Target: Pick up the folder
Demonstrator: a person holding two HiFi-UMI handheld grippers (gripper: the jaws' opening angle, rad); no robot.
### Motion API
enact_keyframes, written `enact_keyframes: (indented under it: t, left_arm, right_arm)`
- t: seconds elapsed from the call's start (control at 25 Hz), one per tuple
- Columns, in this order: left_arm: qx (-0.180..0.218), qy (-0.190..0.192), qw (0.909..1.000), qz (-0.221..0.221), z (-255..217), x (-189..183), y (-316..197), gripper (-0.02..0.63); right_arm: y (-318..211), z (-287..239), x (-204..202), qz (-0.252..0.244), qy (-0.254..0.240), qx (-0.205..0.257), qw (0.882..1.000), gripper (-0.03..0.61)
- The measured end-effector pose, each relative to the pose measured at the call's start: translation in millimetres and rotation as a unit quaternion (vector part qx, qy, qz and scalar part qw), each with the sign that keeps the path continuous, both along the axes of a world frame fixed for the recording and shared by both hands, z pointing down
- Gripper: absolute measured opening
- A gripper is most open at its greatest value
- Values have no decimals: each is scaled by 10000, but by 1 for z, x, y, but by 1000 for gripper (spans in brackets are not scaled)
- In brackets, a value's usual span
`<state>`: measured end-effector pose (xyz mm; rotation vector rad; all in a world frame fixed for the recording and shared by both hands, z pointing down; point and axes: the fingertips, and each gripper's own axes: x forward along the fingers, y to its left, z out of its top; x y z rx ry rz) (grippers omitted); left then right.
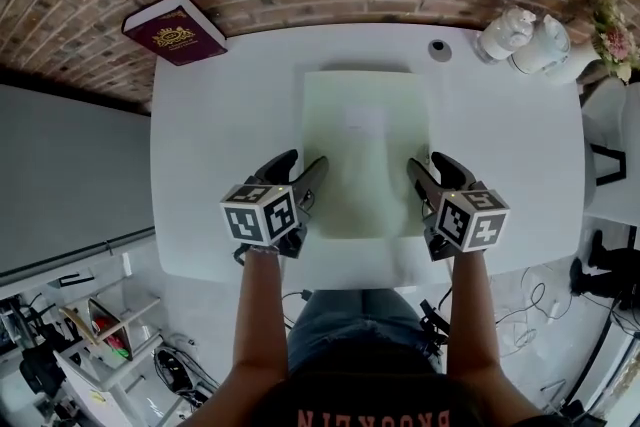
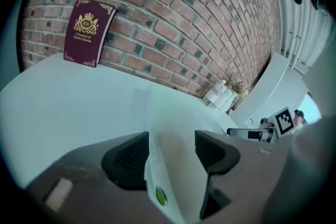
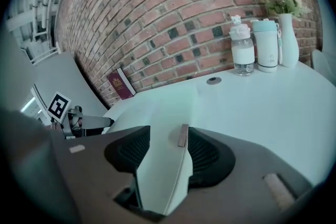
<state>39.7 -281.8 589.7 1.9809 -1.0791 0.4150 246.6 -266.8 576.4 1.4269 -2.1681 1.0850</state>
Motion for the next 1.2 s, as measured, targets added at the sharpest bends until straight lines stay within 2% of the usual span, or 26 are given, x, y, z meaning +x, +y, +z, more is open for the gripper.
enact_keyframes:
  t: [0.28, 0.6, 0.92, 1.2]
  left_arm:
    - [-287, 118, 9995, 52, 17, 1, 6, 282]
    - [-414, 413, 9983, -1, 24, 3, 6, 264]
    - [-382, 200, 9991, -15, 17, 5, 6, 252]
    - [-246, 143, 9996, -24, 1, 6, 11, 250]
  right_arm:
    - [6, 23, 0, 31, -128, -404, 9991, 238]
    - [4, 25, -1, -119, -274, -435, 9986, 232]
    - [9, 24, -2, -76, -130, -573, 9982, 218]
    - [13, 9, -2, -156, -43, -443, 9989, 215]
